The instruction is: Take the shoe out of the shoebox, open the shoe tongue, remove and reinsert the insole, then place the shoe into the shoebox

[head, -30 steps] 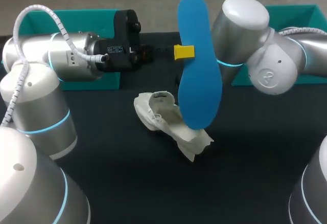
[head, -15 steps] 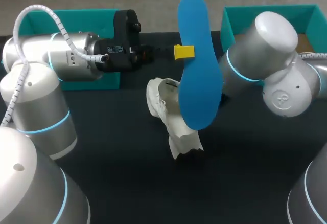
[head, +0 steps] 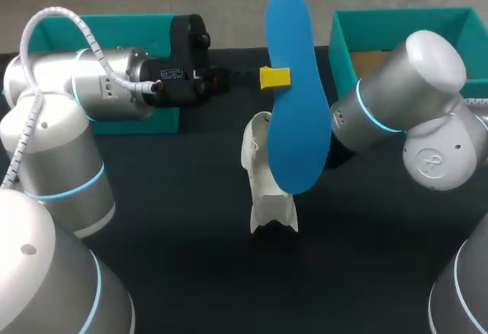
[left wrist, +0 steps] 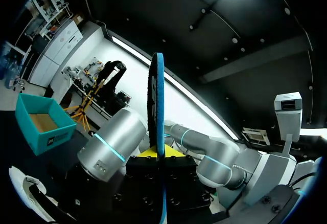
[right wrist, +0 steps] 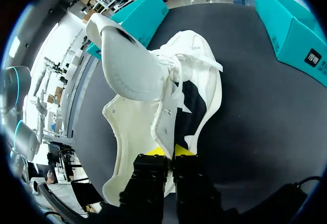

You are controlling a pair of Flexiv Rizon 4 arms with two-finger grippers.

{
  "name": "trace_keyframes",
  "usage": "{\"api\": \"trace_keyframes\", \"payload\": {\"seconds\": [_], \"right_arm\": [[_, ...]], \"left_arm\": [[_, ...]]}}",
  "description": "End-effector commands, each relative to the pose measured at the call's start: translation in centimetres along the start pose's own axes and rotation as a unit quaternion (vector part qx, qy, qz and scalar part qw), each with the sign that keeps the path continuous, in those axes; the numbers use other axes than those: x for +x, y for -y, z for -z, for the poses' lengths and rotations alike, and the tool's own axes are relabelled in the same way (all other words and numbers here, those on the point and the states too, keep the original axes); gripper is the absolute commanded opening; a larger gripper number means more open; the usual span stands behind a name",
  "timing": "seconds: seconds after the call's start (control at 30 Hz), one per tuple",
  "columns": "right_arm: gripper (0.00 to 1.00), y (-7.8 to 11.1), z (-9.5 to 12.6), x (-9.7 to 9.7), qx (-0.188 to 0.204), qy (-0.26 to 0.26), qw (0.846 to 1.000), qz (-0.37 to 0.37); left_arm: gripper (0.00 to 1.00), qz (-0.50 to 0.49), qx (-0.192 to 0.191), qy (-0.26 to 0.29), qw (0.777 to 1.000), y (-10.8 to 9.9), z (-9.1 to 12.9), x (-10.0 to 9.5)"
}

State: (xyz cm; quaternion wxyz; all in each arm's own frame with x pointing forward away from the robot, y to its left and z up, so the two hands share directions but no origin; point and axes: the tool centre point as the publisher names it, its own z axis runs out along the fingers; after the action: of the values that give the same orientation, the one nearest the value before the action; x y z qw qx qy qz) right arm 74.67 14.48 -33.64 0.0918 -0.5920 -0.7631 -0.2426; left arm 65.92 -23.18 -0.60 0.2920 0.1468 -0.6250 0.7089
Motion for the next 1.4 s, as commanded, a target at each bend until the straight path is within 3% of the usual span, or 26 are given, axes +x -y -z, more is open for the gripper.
{"api": "trace_keyframes", "payload": {"seconds": [0.03, 0.33, 0.67, 0.7, 0.73, 0.77, 1.03, 1.2, 1.4], "right_arm": [[0.0, -0.4, -1.0, -0.3, -0.004, -0.01, 1.0, 0.004], [0.0, -1.3, -2.6, -1.9, -0.009, -0.001, 1.0, 0.001], [0.0, -0.9, -4.4, -3.1, 0.009, 0.004, 1.0, -0.003], [0.24, -0.8, -4.2, -3.1, 0.006, 0.003, 1.0, -0.009], [0.91, -0.9, -3.9, -3.1, 0.005, 0.001, 1.0, -0.01], [1.0, -0.9, -3.6, -3.1, 0.002, 0.001, 1.0, -0.011], [1.0, -1.0, 0.4, -2.0, -0.01, -0.046, 0.998, -0.038], [1.0, -1.5, 2.6, -1.4, -0.017, -0.125, 0.99, -0.067], [1.0, -1.5, 2.6, -1.4, -0.017, -0.125, 0.99, -0.067]], "left_arm": [[0.0, -0.001, 0.001, 0.0, 1.0, 0.0, -0.1, 0.0], [0.0, -0.001, 0.001, 0.0, 1.0, 0.0, -0.1, 0.0], [0.0, -0.001, 0.001, 0.0, 1.0, 0.0, -0.1, 0.0], [0.0, -0.001, 0.001, 0.0, 1.0, 0.0, -0.1, 0.0], [0.0, -0.001, 0.001, 0.0, 1.0, 0.0, -0.1, 0.0], [0.0, -0.001, 0.001, 0.0, 1.0, 0.0, -0.1, 0.0], [0.0, -0.001, 0.001, 0.0, 1.0, 0.0, -0.1, 0.0], [0.0, -0.001, 0.001, 0.0, 1.0, 0.0, -0.1, 0.0], [0.0, -0.001, 0.001, 0.0, 1.0, 0.0, -0.1, 0.0]]}}
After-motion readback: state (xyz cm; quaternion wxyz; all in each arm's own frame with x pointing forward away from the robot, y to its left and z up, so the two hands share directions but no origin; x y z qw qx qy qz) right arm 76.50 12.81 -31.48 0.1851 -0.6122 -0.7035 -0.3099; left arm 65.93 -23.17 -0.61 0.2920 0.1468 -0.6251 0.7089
